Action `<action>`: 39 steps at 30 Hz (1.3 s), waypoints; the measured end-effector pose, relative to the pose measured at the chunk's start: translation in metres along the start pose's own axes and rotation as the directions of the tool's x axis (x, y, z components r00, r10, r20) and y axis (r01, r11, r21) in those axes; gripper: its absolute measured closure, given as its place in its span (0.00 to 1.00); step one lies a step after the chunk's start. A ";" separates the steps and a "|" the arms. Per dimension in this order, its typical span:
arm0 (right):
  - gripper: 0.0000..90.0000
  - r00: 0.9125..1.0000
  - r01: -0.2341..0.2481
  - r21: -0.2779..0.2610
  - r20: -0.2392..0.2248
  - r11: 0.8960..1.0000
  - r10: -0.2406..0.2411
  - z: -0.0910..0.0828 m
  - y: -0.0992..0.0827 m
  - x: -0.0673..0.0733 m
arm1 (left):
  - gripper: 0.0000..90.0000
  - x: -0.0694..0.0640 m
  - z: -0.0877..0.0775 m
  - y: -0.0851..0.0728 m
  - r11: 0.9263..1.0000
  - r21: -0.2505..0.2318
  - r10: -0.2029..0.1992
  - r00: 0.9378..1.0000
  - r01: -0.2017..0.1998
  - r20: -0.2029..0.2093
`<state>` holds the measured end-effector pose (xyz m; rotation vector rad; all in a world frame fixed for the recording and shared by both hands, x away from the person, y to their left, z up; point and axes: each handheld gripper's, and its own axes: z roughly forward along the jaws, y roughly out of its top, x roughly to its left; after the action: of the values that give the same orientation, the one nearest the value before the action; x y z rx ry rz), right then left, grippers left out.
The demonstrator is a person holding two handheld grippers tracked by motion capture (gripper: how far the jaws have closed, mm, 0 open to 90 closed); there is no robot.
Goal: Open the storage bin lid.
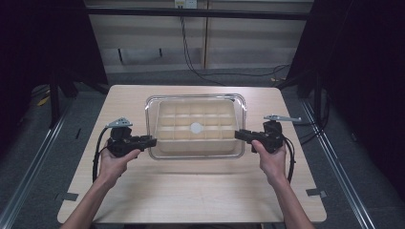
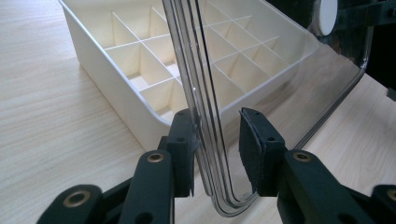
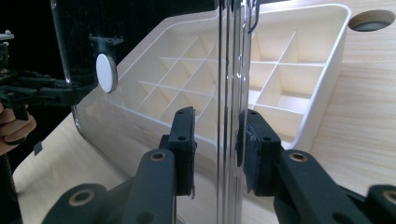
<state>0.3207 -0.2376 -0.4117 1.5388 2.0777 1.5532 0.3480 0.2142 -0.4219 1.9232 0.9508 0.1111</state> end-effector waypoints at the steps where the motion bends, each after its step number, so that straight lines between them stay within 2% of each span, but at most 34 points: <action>1: 0.76 1.000 0.000 0.003 -0.004 1.000 0.000 0.000 0.000 0.001 | 0.74 -0.001 -0.001 -0.001 1.000 -0.002 -0.005 1.000 0.005 -0.001; 9: 0.77 1.000 0.009 0.008 -0.018 1.000 -0.009 -0.005 -0.008 0.008 | 0.74 -0.005 -0.009 -0.008 1.000 -0.002 0.001 1.000 -0.001 0.003; 10: 0.77 1.000 0.006 0.007 -0.016 1.000 -0.005 -0.006 -0.009 0.009 | 0.74 -0.006 -0.009 -0.008 1.000 -0.006 -0.007 1.000 0.007 0.003; 19: 0.77 1.000 0.000 0.004 -0.014 1.000 0.000 -0.019 -0.020 0.016 | 0.74 -0.017 -0.015 -0.012 1.000 0.004 0.009 1.000 -0.009 0.013; 22: 0.77 1.000 0.003 0.007 -0.013 1.000 -0.002 -0.021 -0.022 0.017 | 0.75 -0.020 -0.016 -0.014 1.000 0.015 0.025 1.000 -0.026 0.019; 30: 0.77 1.000 -0.003 0.024 -0.014 1.000 0.004 -0.023 -0.033 0.019 | 0.75 -0.023 -0.017 -0.027 1.000 0.029 0.003 1.000 -0.004 0.026; 39: 0.77 1.000 -0.001 0.039 -0.020 0.999 0.002 -0.028 -0.046 0.023 | 0.75 -0.032 -0.025 -0.037 0.999 0.042 0.013 1.000 -0.014 0.025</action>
<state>0.2632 -0.2353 -0.4244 1.5445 2.1307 1.5436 0.2935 0.2203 -0.4278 1.9654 0.9307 0.0751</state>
